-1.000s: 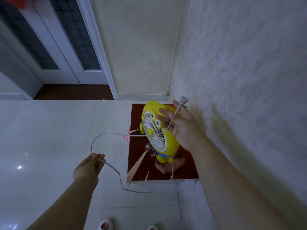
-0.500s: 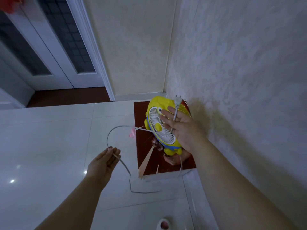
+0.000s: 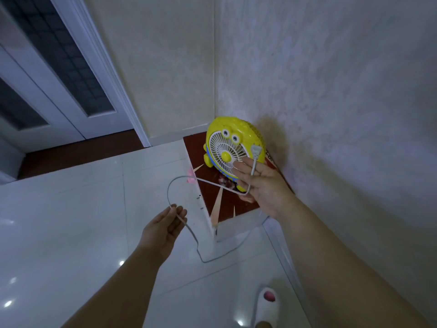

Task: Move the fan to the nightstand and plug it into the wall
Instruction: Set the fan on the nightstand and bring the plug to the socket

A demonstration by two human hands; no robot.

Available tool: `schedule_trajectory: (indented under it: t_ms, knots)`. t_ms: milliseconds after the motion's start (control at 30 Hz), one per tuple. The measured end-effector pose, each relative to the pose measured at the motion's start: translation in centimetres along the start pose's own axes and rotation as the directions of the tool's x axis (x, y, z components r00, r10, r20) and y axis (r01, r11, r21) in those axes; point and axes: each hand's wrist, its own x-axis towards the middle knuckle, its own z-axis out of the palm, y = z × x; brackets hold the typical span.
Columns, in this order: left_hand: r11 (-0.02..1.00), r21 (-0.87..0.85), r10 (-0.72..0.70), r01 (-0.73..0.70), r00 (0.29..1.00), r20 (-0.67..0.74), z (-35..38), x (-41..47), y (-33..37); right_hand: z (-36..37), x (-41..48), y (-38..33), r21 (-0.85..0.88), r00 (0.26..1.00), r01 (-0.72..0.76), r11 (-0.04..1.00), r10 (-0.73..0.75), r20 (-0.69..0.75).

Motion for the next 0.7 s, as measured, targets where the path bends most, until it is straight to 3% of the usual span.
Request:
schedule_trajectory:
  t_ms: [700]
  knots:
    - [0.979, 0.149, -0.145, 0.136, 0.988, 0.049, 5.0, -8.1, -13.5, -12.3, -14.5, 3.9, -0.083, 0.984, -0.059, 0.995, 0.044, -0.174]
